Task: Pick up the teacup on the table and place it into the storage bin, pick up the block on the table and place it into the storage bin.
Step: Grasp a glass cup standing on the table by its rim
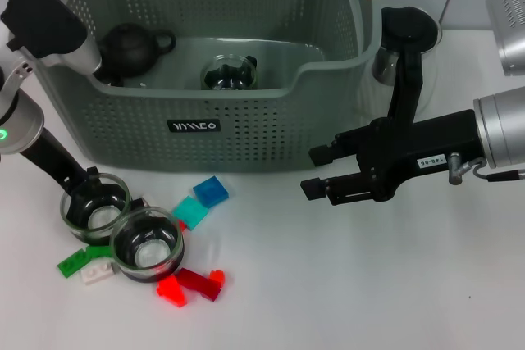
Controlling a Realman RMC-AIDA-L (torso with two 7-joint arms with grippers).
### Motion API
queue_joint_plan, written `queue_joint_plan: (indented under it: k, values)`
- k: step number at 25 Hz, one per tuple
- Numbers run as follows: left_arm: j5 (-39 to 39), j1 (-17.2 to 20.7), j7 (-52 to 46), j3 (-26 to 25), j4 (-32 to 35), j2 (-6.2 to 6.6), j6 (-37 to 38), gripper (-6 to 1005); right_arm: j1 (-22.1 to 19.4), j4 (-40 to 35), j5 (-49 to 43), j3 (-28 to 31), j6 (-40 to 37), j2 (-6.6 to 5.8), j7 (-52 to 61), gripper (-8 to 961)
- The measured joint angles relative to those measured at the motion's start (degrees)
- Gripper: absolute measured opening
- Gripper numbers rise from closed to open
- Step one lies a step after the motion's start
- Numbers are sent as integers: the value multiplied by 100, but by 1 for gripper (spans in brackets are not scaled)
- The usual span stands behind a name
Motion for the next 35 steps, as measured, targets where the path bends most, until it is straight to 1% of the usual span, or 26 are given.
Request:
queue_joint_plan:
  k: [6, 11, 16, 22, 28, 35]
  values:
    - [0, 4, -7, 40, 2, -6, 9, 214, 11, 0, -4, 0, 2, 0, -1, 608]
    - [0, 1, 0, 46, -15, -7, -40, 410, 15, 0, -8, 0, 12, 0, -1, 608]
    - [0, -2, 3, 51, -130, -7, -68, 405, 20, 0, -11, 1, 5, 0, -1, 609]
    - [0, -5, -14, 38, -112, -10, -88, 396, 26, 0, -11, -2, 4, 0, -1, 610]
    - [0, -15, -47, 40, -91, -16, -115, 331, 10, 14, -10, -5, 9, -1, -1, 610]
    - [0, -35, -51, 45, -118, -10, -116, 145, 10, 18, 5, 0, 0, -20, -1, 610]
